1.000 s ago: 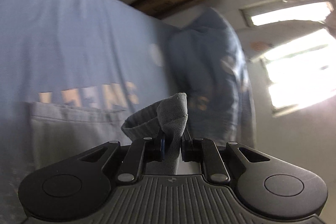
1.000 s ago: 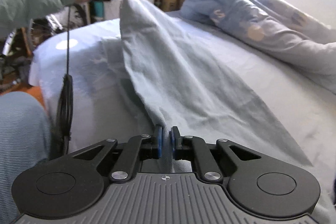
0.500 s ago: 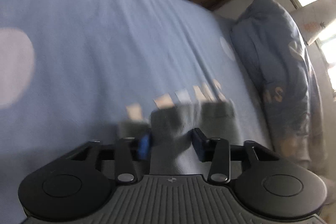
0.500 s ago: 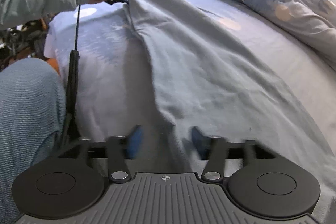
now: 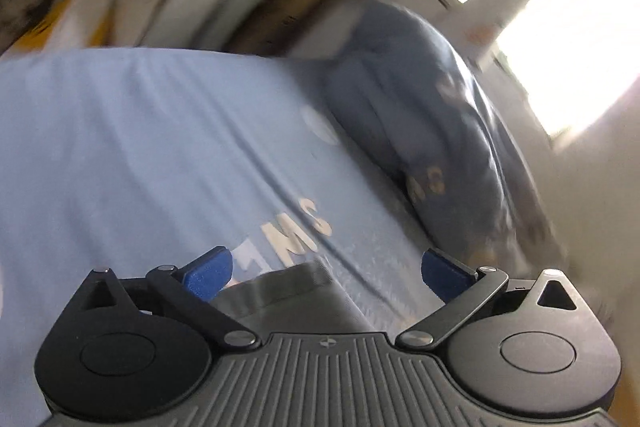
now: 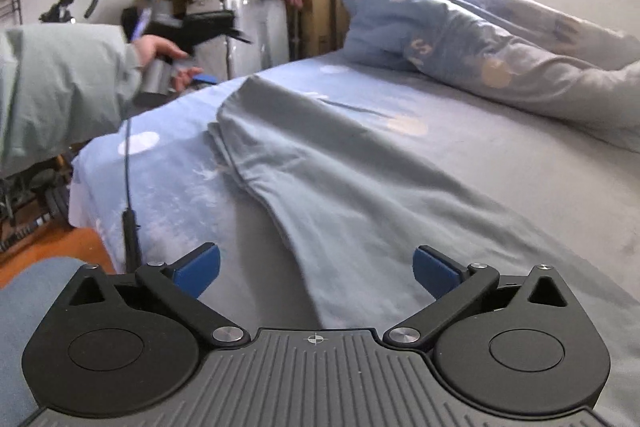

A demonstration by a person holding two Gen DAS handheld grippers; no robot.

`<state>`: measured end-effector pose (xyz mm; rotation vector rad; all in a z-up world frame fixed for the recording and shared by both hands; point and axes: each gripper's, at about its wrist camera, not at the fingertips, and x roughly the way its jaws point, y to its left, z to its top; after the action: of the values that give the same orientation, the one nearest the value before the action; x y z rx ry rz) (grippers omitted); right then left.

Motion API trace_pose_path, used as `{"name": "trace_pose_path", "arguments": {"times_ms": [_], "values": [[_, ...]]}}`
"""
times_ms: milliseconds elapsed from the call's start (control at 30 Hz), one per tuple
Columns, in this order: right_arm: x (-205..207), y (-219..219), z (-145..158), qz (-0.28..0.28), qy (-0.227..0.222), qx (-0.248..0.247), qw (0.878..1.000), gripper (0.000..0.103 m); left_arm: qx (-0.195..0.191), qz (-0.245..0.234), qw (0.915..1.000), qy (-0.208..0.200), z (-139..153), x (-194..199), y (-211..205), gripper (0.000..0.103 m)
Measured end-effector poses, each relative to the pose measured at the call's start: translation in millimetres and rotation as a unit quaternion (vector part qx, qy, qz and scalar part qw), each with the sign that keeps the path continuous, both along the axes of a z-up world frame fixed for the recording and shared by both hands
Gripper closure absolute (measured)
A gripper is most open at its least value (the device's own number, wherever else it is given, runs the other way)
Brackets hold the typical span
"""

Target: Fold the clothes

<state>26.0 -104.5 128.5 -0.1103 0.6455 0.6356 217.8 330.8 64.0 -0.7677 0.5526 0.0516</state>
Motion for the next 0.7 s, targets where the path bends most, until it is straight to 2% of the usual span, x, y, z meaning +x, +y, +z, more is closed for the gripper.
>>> {"name": "trace_pose_path", "arguments": {"times_ms": [67,100,267,300,333,367,533,600,700], "values": [[0,4,2,0.002,-0.004,0.001,1.0,0.0,0.018,0.004,0.9989,0.042,-7,11,0,0.0],[0,3,2,0.001,-0.004,0.001,1.0,0.0,0.011,0.012,0.9984,0.054,-13,9,3,0.0],[5,0,-7,-0.016,0.016,0.01,1.0,0.0,-0.064,0.009,0.9978,0.015,-37,-36,13,0.0],[5,1,-10,-0.019,0.021,0.014,1.0,0.0,-0.077,0.004,0.997,0.011,-42,-41,14,0.007],[6,2,-13,-0.02,0.025,0.018,0.999,0.0,-0.087,0.002,0.9961,0.012,-47,-45,15,0.019],[6,4,-15,-0.02,0.028,0.02,0.999,0.0,-0.094,0.002,0.9955,0.016,-51,-46,16,0.022],[1,18,-16,0.003,0.024,0.016,1.0,0.0,-0.097,0.017,0.9937,0.054,-73,-33,12,0.026],[0,22,-14,0.011,0.018,0.014,1.0,0.0,-0.099,0.022,0.9934,0.054,-73,-28,8,0.024],[2,22,-10,0.006,0.016,0.024,1.0,0.0,-0.1,0.007,0.9936,0.052,-72,-15,5,0.023]]}}
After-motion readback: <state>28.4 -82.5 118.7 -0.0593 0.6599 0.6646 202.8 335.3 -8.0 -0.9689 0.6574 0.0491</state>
